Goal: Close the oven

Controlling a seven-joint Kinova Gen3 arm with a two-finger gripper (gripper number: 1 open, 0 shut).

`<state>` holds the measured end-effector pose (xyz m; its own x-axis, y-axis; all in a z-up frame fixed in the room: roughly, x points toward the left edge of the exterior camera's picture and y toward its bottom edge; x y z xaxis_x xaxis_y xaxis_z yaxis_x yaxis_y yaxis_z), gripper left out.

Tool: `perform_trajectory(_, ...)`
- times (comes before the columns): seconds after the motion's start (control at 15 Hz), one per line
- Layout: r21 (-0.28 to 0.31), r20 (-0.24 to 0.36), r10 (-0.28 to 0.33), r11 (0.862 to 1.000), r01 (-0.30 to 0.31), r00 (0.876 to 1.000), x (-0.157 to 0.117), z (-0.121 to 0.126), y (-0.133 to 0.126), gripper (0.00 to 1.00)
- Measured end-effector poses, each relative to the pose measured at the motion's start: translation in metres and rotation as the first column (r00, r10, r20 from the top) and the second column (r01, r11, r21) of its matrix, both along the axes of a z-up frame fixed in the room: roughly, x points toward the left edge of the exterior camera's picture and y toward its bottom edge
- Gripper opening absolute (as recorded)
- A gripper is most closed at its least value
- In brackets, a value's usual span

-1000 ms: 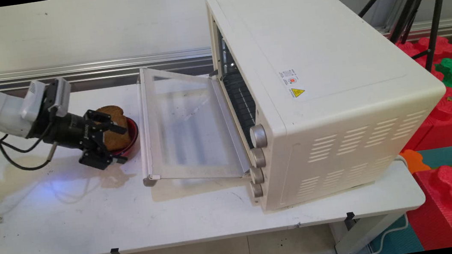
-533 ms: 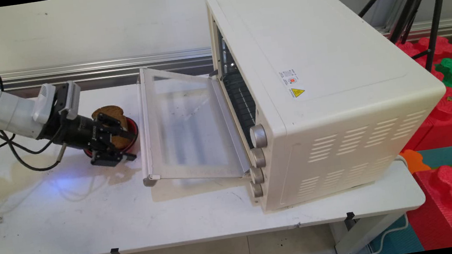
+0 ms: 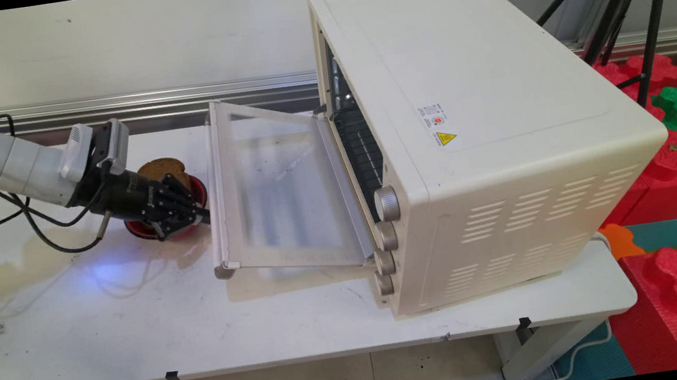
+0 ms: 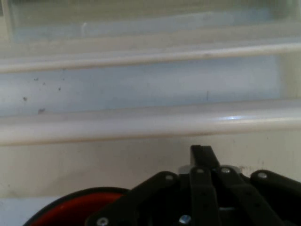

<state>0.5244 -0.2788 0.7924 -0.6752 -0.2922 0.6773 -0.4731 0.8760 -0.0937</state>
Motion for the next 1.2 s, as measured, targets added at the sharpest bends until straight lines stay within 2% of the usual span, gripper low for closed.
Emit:
perform_trajectory(0.6,-0.019,-0.075,0.028,0.999,-0.029,0.997,-0.007,0.002,-0.007,0.00)
perform_trajectory(1.2,-0.066,-0.152,0.041,0.997,-0.051,0.988,-0.014,0.022,-0.009,0.00)
